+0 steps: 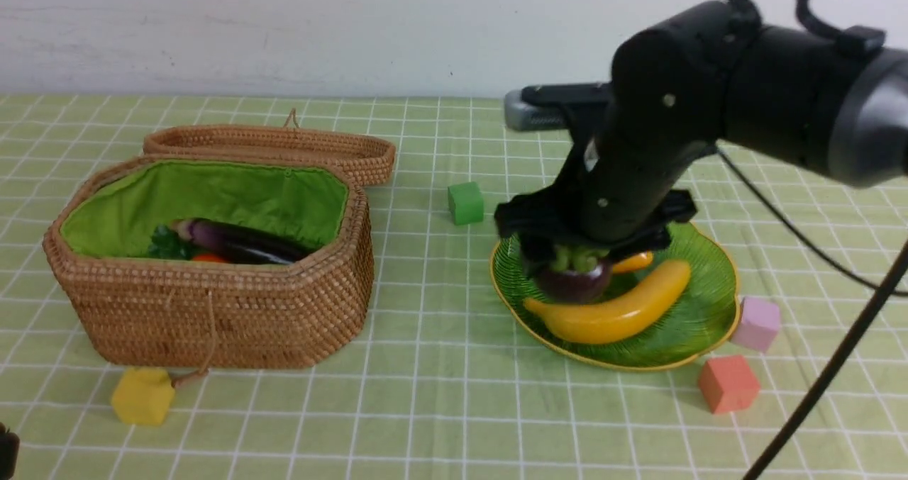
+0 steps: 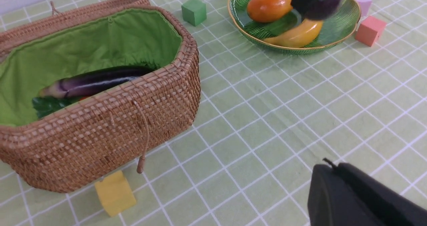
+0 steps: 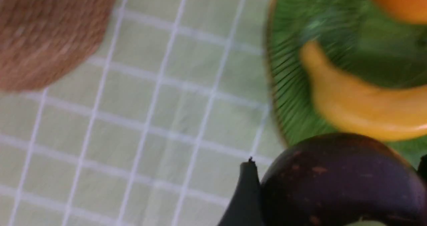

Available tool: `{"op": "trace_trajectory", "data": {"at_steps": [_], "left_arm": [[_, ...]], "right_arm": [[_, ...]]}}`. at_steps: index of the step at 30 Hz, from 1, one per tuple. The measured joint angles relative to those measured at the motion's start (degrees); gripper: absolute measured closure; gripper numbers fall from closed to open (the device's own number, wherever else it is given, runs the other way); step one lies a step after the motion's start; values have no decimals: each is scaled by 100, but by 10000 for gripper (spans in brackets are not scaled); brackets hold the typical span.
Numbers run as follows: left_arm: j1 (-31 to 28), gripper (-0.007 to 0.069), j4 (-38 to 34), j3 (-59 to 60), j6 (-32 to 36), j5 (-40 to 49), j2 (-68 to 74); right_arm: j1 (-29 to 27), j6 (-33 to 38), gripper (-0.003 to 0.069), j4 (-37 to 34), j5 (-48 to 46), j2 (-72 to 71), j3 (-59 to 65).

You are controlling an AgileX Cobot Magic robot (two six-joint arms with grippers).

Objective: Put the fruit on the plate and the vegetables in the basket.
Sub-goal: Use the right arm to grab a mangosteen and put it into the right plate

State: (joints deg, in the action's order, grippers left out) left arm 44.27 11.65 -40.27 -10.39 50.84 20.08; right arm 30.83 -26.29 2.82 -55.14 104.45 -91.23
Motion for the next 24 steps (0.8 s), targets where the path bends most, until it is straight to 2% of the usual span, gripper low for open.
{"op": "trace_trajectory", "data": {"at_steps": [2,6,12,15,17,24], "left_arm": [[0,629,0,0,20,-19,0],[0,629,0,0,25,-106,0],[0,629,0,0,25,-163,0],[0,629,0,0,19,-171,0],[0,629,0,0,19,-171,0],[0,631,0,0,19,-172,0]], "right_arm": [[-533,44,75,106,426,89,-12],[-891,384,75,-69,982,381,-18],[-958,743,69,-172,1242,799,-18],[-958,779,-3,-89,1242,831,-18],[-958,779,-21,-46,1224,811,-18],[-958,779,9,-29,860,514,-18]]}}
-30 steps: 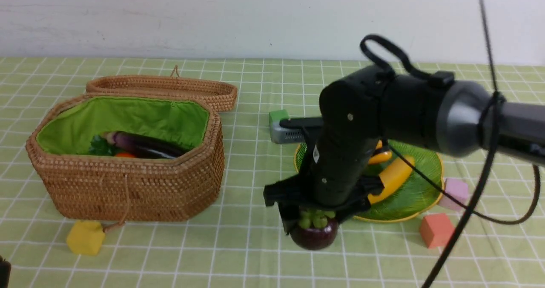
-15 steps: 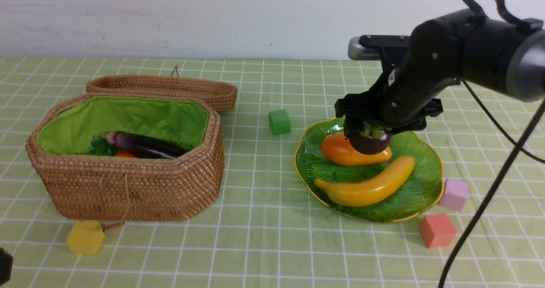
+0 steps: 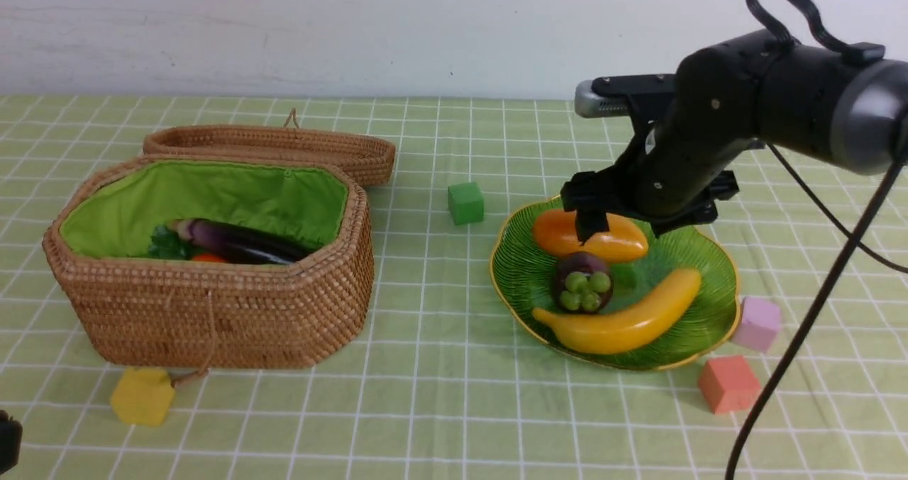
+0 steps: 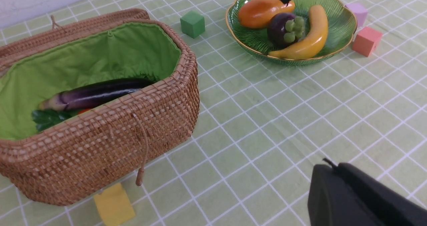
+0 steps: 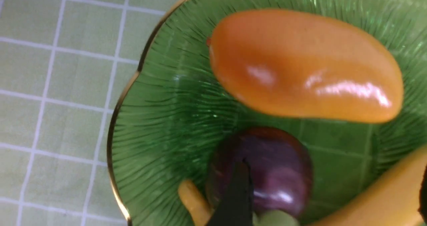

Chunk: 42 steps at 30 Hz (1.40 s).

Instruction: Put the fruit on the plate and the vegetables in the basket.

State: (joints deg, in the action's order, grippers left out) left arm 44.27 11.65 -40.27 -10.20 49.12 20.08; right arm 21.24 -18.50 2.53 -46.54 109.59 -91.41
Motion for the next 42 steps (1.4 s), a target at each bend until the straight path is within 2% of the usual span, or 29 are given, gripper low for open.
{"op": "trace_trajectory", "data": {"at_steps": [3,4,6,8,10,11,12,14,16,17,22,29,30,36,42], "left_arm": [[0,631,0,0,0,-20,0],[0,631,0,0,0,-33,0],[0,637,0,0,0,-103,0],[0,637,0,0,0,-172,0],[0,637,0,0,-72,-405,-12],[0,637,0,0,-97,-447,-26],[0,637,-5,37,-255,-641,-161],[0,637,-24,112,-357,-756,-306],[0,637,-25,412,-595,-982,-864],[0,637,-25,559,-677,-1092,-1111],[0,637,-45,1365,-1025,-1601,-2021],[0,637,-68,2193,-1180,-2026,-2085],[0,637,-68,2206,-1180,-2037,-2085],[0,637,-75,2544,-1185,-2041,-2085],[0,637,-86,2664,-1185,-1793,-2085]], "right_arm": [[0,1,78,-26,-581,-521,0],[0,1,78,-37,-623,-557,0],[0,76,172,-66,-1331,-1095,0],[0,185,226,-67,-1613,-1360,0],[0,462,365,-126,-2269,-1976,0],[0,462,365,-126,-2269,-1976,0],[0,602,468,-197,-2391,-2385,20],[0,643,534,-253,-2403,-2694,96],[0,679,653,-507,-2444,-3423,464],[0,679,669,-607,-2458,-3730,661],[0,420,673,-886,-2530,-5142,1786],[0,26,660,-800,-2374,-7189,3710],[0,26,659,-800,-2374,-7189,3756],[0,15,655,-925,-1001,-7962,4818],[0,15,650,-942,-815,-8056,5333]]}}
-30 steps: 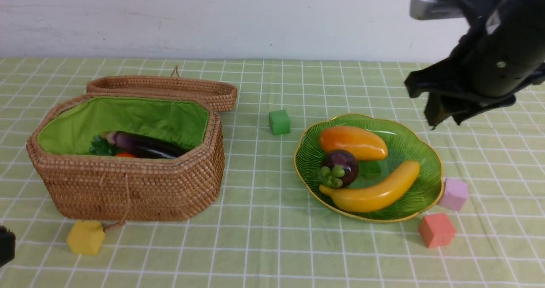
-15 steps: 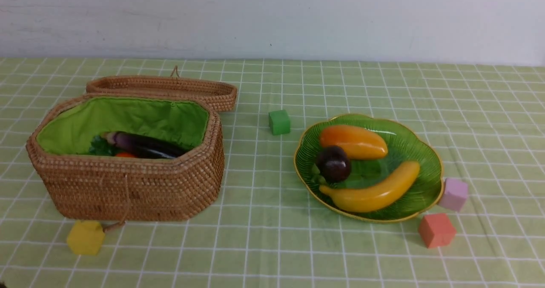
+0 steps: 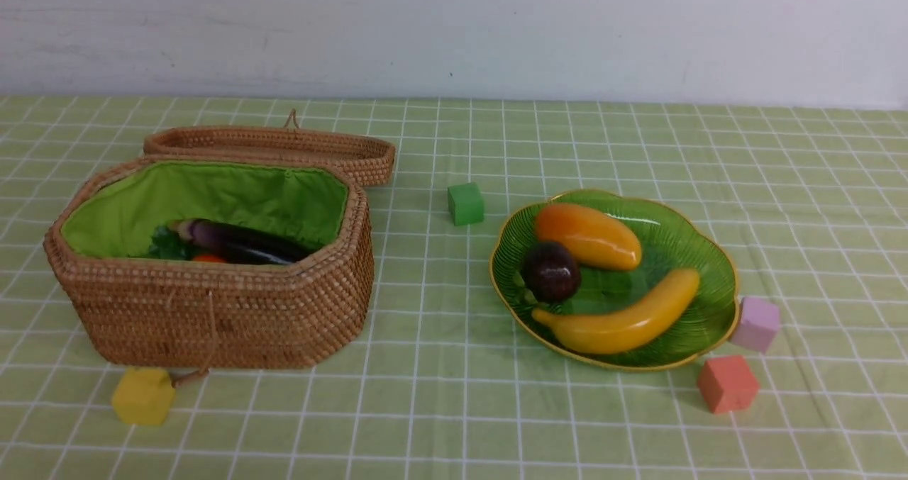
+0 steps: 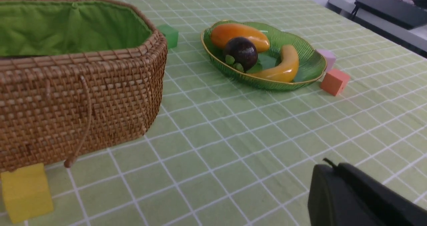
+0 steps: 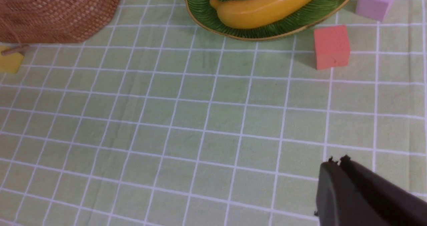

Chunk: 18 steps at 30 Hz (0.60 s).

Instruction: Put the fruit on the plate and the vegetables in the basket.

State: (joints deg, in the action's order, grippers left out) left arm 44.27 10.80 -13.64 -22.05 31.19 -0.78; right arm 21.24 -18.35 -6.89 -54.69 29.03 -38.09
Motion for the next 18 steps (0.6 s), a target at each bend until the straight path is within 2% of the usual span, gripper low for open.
{"op": "trace_trajectory", "data": {"at_steps": [9,14,18], "left_arm": [[0,637,0,0,-10,150,0],[0,637,-2,22,-16,150,0],[0,637,-2,49,-16,160,0]], "right_arm": [[-33,39,641,55,-67,-132,141],[-684,597,641,393,332,-755,333],[-1375,1374,640,298,1402,-1733,1190]]}}
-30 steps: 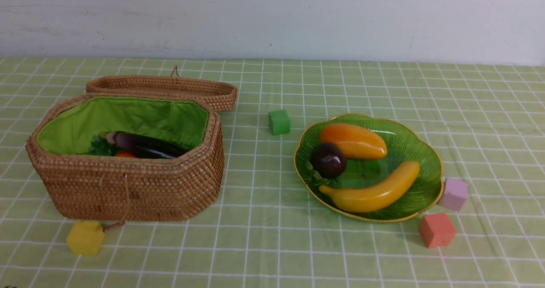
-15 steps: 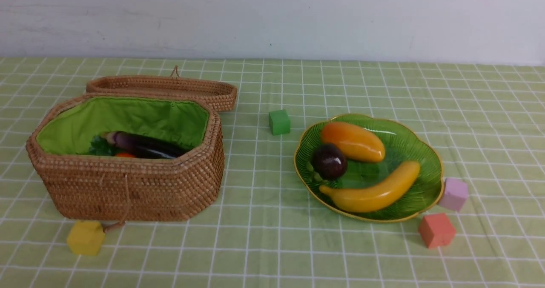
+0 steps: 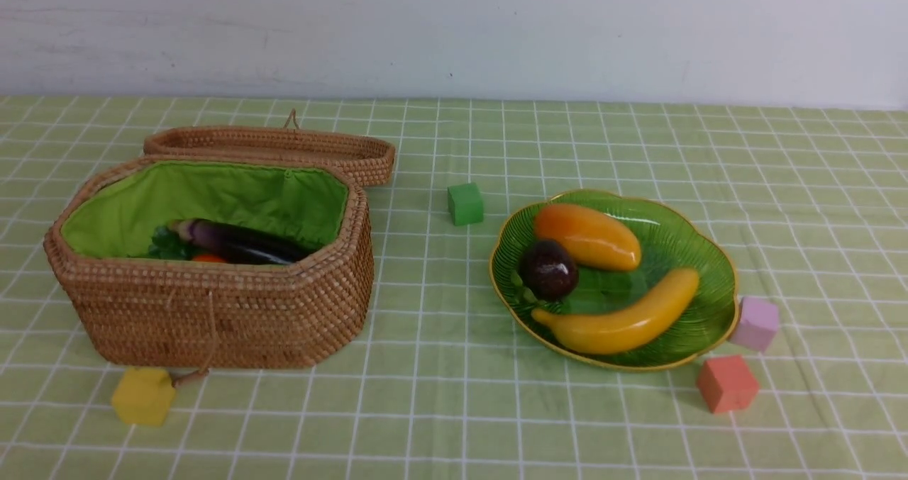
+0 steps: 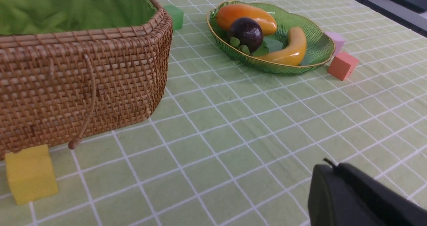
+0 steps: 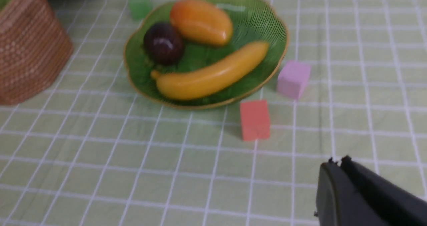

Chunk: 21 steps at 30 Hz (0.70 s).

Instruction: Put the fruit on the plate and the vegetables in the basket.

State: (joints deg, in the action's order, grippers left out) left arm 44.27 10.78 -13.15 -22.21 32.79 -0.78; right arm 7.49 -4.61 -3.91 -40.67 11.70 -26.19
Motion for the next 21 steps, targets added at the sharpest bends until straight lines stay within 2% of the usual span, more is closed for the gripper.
{"op": "trace_trajectory", "data": {"at_steps": [3,10,16,21], "left_arm": [[0,637,0,0,0,0,0],[0,633,-8,0,-4,-6,0],[0,629,-9,0,-4,9,0],[0,627,-9,0,-4,8,0]], "right_arm": [[-270,306,637,-20,619,-516,870],[-489,397,638,-148,1644,-1218,2604],[-519,384,636,-226,1700,-1227,2685],[-519,94,629,-522,1659,-1227,2685]]}}
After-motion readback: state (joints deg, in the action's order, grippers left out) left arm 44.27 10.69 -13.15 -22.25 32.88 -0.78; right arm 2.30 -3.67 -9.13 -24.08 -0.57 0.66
